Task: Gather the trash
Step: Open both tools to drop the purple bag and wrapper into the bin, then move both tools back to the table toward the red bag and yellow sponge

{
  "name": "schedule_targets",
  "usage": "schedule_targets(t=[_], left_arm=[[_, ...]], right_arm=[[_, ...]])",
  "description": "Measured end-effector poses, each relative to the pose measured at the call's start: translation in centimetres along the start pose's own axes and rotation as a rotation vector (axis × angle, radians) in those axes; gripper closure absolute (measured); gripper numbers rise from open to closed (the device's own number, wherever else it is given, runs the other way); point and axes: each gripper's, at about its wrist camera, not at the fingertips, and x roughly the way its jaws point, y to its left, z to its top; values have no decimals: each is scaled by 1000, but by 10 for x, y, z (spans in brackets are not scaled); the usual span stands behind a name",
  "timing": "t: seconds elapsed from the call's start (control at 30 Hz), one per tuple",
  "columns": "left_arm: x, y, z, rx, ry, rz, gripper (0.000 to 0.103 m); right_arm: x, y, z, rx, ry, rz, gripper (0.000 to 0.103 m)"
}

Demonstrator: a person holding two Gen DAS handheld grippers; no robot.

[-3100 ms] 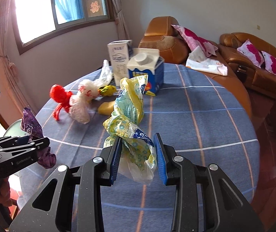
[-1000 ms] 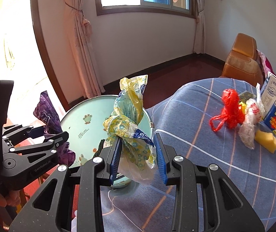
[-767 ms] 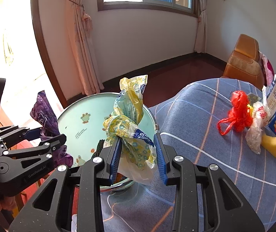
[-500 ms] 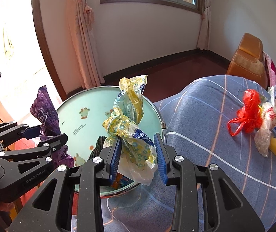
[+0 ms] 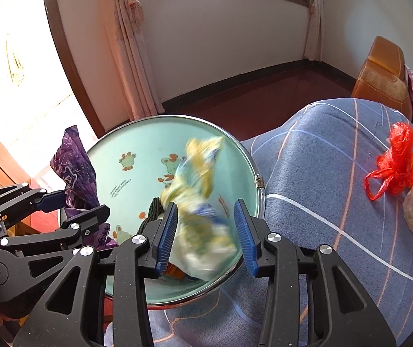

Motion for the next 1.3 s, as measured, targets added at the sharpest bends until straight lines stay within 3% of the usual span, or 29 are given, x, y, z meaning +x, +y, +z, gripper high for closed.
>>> schedule_targets(t=[0.37, 0.63, 0.83, 1.0, 1.3], left_arm=[[4, -8, 3, 26, 8, 25, 60], [-1, -14, 1, 33, 3, 59, 37], [-17, -15, 1, 24, -25, 92, 29], [-29, -21, 2, 26, -41, 91, 27], [-46, -51, 1, 61, -64, 73, 27]], right_arm=[[-21, -14, 1, 39, -48, -41, 57], [-42, -31, -2, 98, -80, -64, 57], [-52, -36, -7, 112, -88, -66, 57], [-63, -44, -15, 129, -105, -94, 48], [-86, -84, -39, 213, -113, -150, 48]])
